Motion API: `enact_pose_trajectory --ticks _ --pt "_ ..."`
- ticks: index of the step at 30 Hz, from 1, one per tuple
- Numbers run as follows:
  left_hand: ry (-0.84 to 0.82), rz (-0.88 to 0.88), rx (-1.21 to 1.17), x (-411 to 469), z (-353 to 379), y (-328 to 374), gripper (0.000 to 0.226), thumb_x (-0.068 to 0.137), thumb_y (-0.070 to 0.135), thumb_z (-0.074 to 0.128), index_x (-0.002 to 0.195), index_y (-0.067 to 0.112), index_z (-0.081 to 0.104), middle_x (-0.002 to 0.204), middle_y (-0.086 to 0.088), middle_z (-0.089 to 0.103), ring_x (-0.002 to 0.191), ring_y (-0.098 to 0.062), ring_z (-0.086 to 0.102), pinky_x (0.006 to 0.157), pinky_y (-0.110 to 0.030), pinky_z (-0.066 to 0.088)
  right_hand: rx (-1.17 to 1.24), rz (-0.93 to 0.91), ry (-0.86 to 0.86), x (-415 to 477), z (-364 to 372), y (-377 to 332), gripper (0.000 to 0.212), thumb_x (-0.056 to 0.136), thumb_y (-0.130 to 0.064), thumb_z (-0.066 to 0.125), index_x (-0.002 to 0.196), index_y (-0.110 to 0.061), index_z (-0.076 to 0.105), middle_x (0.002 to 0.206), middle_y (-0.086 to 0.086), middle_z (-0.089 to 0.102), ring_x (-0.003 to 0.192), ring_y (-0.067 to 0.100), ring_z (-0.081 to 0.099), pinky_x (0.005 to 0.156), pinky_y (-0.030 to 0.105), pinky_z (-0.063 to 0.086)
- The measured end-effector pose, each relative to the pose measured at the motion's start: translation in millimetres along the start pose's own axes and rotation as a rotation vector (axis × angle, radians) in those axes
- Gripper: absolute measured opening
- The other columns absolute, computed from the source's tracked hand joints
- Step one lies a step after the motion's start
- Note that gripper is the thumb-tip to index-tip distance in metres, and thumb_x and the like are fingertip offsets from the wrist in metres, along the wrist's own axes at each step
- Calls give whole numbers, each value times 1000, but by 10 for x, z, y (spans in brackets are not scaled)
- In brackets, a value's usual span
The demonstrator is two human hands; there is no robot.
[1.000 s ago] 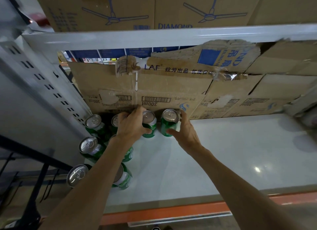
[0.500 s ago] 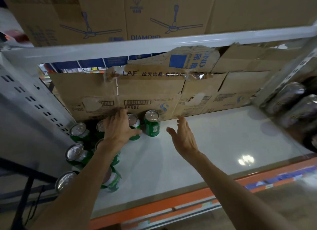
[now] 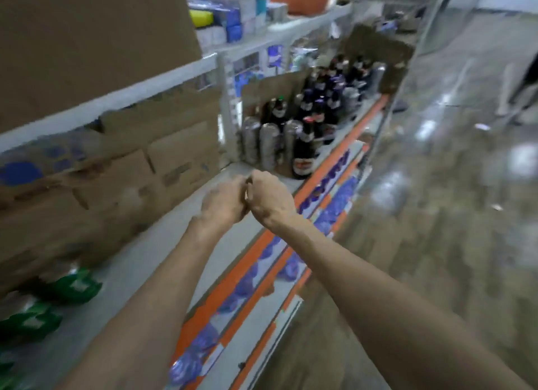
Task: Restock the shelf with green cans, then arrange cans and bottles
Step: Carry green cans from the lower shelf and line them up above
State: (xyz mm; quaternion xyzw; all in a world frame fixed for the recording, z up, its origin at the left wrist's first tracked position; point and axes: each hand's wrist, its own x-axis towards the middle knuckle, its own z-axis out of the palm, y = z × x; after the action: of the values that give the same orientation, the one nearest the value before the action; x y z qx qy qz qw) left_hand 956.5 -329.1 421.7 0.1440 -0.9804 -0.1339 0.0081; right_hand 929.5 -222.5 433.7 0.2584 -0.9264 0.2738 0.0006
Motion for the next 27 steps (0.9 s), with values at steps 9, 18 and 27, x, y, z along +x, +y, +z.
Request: enact_pose_trajectory --ticks 9,18,27 --pt "-160 448 45 418 797 3382 31 91 23 60 118 9 57 121 -11 63 111 -32 59 90 -42 50 -103 470 307 -1062 -2107 2995 25 97 -12 39 110 -6 60 116 18 63 108 37 60 82 40 48" --pt "-200 635 -17 569 1534 5431 31 86 30 61 109 10 55 113 -13 65 109 -31 60 92 -42 48 -73 718 461 -1866 -3236 4721 24 95 -17 44 111 -10 61 117 11 63 110 33 57 85 38 47" --pt "-242 672 -5 1504 2386 6943 37 88 37 60 118 16 55 121 -8 61 113 -29 58 93 -43 49 -98 718 408 -1415 -3734 6271 24 94 -21 46 112 -13 60 119 9 61 112 31 56 86 37 44"
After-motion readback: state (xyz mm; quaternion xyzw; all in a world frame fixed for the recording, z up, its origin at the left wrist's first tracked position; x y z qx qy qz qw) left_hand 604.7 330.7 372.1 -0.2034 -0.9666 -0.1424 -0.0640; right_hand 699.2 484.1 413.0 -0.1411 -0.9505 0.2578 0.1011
